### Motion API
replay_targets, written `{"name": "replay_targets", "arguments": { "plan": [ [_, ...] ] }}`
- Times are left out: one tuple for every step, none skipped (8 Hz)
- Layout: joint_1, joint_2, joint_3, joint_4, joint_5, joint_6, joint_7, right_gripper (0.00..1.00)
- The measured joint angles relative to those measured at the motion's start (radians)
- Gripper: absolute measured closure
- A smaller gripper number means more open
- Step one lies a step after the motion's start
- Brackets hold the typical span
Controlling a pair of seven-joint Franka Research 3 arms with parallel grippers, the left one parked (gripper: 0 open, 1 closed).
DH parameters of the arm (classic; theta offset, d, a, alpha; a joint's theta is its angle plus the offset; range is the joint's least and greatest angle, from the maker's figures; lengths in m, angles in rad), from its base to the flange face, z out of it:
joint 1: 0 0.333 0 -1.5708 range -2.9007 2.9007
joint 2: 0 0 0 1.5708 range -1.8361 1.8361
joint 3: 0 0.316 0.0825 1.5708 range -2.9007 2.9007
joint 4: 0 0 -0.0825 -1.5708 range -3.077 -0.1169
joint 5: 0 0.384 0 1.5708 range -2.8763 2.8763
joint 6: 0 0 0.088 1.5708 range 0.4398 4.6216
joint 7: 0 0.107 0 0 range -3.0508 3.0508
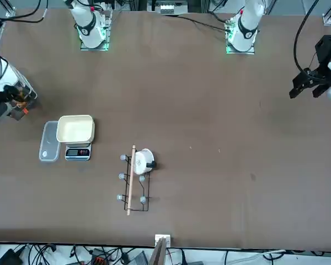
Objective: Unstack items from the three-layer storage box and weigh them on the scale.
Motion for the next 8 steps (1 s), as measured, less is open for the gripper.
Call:
{"name": "replay_targets", "arguments": {
  "plan": [
    [-0.032, 0.0, -0.009, -0.023, -0.02, 0.028, -0.039, 0.1],
    [-0.074, 0.002, -0.014, -0.071, -0.024, 0.088, -0.068, 0.11],
    [-0.107, 0.007, -0.016, -0.137, -0.024, 0.17, -0.082, 0.12],
    [-0.121, 0.011, -0.016, -0.202, -0.025, 0.254, -0.083, 0.13],
    [-0.122, 0.013, -0.015, -0.246, -0.025, 0.314, -0.083, 0.13],
    [-0.122, 0.015, -0.014, -0.268, -0.025, 0.342, -0.083, 0.13],
    [-0.122, 0.014, -0.013, -0.276, -0.025, 0.348, -0.083, 0.14],
    [-0.123, 0.014, -0.014, -0.28, -0.025, 0.359, -0.083, 0.15]
  ]
}}
